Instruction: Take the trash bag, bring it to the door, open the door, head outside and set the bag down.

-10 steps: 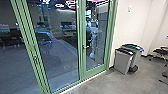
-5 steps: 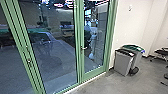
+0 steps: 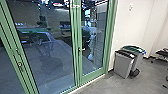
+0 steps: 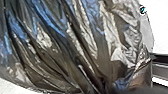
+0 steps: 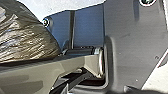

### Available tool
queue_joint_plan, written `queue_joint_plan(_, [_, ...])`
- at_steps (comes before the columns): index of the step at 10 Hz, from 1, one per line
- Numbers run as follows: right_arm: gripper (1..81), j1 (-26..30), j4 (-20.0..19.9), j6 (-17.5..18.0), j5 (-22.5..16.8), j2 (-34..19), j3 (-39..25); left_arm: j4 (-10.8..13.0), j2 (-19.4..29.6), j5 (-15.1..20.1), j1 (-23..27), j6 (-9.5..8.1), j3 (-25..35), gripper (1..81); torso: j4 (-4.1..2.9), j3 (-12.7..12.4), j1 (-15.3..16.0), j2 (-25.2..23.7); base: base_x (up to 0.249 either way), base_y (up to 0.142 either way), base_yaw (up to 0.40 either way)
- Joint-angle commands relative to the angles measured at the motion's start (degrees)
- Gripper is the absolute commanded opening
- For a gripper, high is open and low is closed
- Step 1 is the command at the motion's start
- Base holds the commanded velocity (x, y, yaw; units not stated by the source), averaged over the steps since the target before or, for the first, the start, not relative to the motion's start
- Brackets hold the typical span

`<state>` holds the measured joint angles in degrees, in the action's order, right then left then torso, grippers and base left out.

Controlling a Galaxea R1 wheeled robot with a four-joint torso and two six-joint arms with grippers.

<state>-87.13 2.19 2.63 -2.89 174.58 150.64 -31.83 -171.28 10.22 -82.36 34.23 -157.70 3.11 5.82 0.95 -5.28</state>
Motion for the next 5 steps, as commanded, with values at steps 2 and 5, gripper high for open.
queue_joint_plan(2, [81.1,2.7,0.62,-0.44,-3.52,0.71,-0.44,0.19,0.14,4.64,3.12,0.13,0.02,1.0,0.0,0.0,0.0,0.0,0.18,-0.114,0.0])
queue_joint_plan(5, [81.1,2.79,0.62,-0.44,-3.53,0.79,-0.44,0.19,0.14,4.64,3.03,0.05,0.02,1.0,0.0,0.0,0.0,0.0,0.18,-0.11,0.0])
